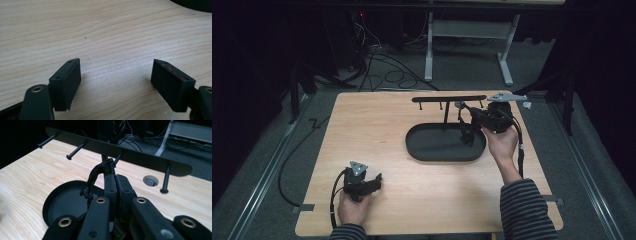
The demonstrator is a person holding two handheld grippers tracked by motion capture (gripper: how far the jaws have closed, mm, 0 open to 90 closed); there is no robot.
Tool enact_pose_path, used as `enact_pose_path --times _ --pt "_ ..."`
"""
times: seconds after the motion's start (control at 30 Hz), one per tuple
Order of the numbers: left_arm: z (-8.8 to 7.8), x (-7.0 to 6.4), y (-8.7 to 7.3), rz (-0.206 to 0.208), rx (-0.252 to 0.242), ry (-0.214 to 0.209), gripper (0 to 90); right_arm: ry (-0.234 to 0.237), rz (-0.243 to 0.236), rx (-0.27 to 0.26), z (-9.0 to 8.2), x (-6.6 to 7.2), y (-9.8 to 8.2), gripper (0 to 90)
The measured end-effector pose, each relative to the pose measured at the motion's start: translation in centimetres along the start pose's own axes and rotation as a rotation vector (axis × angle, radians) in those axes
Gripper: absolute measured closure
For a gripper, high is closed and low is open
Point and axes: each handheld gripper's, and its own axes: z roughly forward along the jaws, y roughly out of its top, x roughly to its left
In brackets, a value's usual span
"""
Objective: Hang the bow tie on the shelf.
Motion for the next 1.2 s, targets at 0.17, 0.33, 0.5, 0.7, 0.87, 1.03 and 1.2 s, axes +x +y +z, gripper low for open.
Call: enact_pose_path --times 0.17,0.33,0.5,0.7,0.87,1.03,1.2 --pt "0.0 0.0 0.0 0.001 -0.001 0.001 24.5 -0.009 -0.003 0.003 0.5 0.0 0.5 89.6" --pt "0.0 0.0 0.0 0.002 0.0 0.0 24.5 -0.028 0.016 0.008 1.3 -0.5 0.6 89.6" --pt "0.0 0.0 0.0 0.001 -0.001 0.0 24.6 -0.04 0.035 0.014 1.7 -0.9 0.5 89.5" --pt "0.0 0.0 0.0 0.001 0.001 -0.001 24.6 -0.039 0.051 0.013 2.3 -1.2 0.4 89.3" --pt "0.0 0.1 0.0 0.001 0.001 0.0 24.6 -0.041 0.053 0.028 2.8 -1.2 0.2 89.1" --pt "0.0 0.1 0.0 0.001 0.001 0.0 24.7 -0.038 0.062 0.029 2.9 -1.3 0.1 88.5" --pt "0.0 0.0 0.0 -0.002 -0.001 0.0 24.7 -0.037 0.062 0.04 3.0 -1.4 0.0 88.5"
